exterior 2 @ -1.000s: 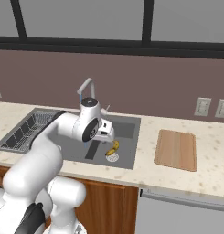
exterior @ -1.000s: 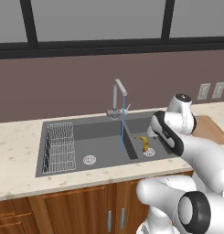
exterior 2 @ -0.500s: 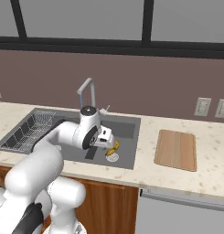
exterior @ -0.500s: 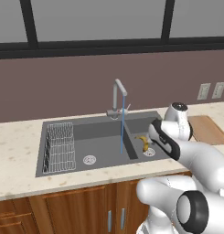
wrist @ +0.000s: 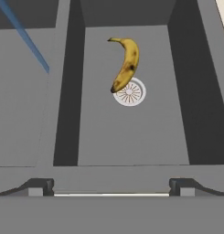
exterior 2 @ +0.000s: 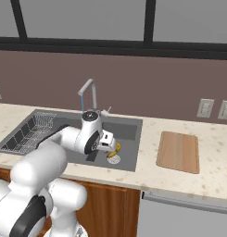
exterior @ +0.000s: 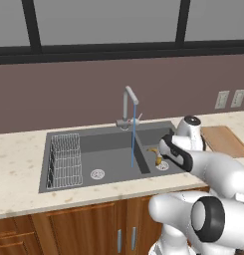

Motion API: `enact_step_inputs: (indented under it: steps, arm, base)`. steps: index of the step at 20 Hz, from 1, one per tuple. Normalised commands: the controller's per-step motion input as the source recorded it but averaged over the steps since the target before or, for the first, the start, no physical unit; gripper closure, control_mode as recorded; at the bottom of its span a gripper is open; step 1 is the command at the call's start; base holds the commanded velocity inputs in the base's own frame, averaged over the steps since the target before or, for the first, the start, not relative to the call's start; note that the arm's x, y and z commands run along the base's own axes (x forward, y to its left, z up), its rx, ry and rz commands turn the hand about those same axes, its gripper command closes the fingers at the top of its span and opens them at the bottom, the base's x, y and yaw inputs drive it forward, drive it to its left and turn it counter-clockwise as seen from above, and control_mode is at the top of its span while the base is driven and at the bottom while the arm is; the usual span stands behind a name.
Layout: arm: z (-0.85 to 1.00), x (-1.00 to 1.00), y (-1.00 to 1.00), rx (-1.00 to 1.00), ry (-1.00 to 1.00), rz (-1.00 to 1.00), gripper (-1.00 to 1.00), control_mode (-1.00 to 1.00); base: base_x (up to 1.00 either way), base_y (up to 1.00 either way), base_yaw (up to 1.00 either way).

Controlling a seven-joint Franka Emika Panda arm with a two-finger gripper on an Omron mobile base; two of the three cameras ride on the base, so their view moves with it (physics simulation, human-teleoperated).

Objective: Pick the banana from the sink and place it on the cutting board to airdry. Then turn off the sink faucet.

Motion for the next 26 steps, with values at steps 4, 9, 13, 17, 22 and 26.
enact_step_inputs:
  steps: [4,9,13,17,22,26]
  arm:
    - [-0.01,0.15,-0.05,0.0,0.0,0.0,-1.0,-1.0]
    - [0.0,0.1,-0.17,0.01,0.0,0.0,-1.0,-1.0]
    - [-0.04,0.15,-0.11,0.02,0.0,0.0,-1.0,-1.0]
    - [-0.08,0.2,-0.04,0.03,0.0,0.0,-1.0,-1.0]
    - [-0.11,0.21,-0.04,0.03,0.0,0.0,-1.0,-1.0]
    - [-0.16,0.21,-0.02,0.02,0.0,0.0,-1.0,-1.0]
  base:
    - [0.0,0.0,0.0]
    - [0.0,0.0,0.0]
    - [0.0,0.0,0.0]
    - [0.0,0.0,0.0]
    - [0.0,0.0,0.0]
    - [0.0,0.0,0.0]
